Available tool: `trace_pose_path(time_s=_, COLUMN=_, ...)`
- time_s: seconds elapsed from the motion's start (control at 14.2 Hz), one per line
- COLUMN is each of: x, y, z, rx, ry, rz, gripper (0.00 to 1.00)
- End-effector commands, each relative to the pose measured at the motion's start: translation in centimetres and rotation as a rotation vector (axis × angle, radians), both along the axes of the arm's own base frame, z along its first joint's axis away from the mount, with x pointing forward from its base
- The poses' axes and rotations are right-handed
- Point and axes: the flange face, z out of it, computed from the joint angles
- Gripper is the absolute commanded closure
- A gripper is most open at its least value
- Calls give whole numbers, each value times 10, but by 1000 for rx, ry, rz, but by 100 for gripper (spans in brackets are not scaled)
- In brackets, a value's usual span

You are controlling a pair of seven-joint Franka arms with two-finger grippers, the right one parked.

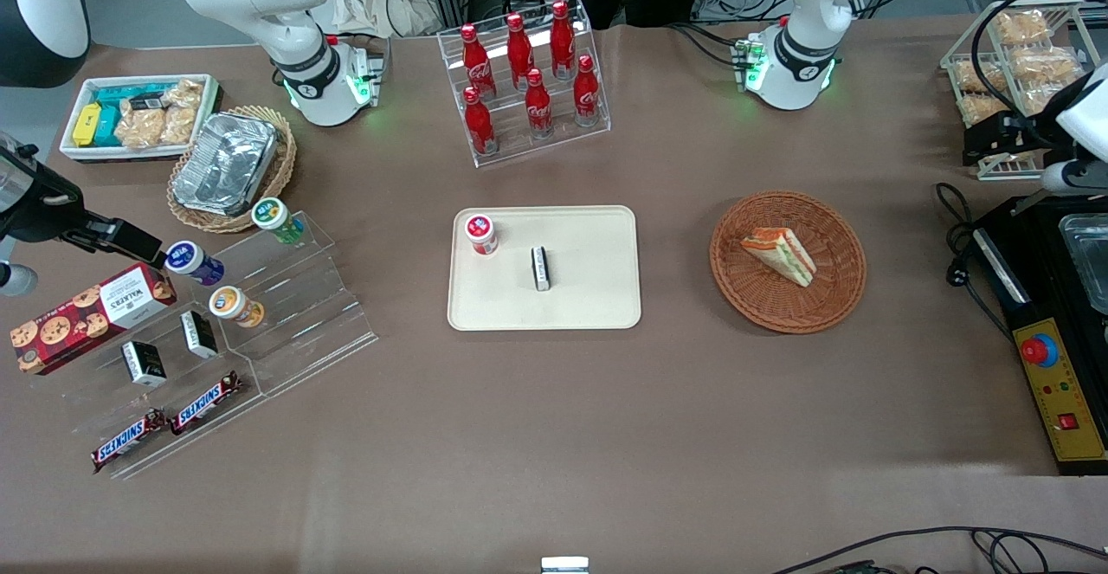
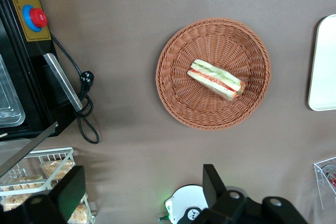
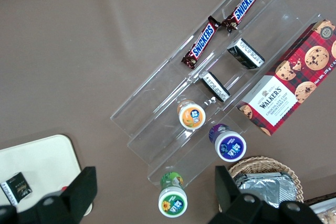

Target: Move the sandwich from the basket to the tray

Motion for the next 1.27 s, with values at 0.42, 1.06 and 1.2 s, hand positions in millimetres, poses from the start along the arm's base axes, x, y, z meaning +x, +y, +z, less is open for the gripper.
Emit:
trace_pose_path(time_s=0.42, x=-34, y=6, z=-67, rx=-96, ry=24, rz=56, gripper=1)
trace_pose_path(time_s=1.06, x=-54, y=-56, z=-151, rx=4, ry=-12, rz=370, gripper=1)
trace_pose_path(time_s=1.2, x=-49, y=-66, z=-168, rx=22, ry=-8, rz=389, gripper=1)
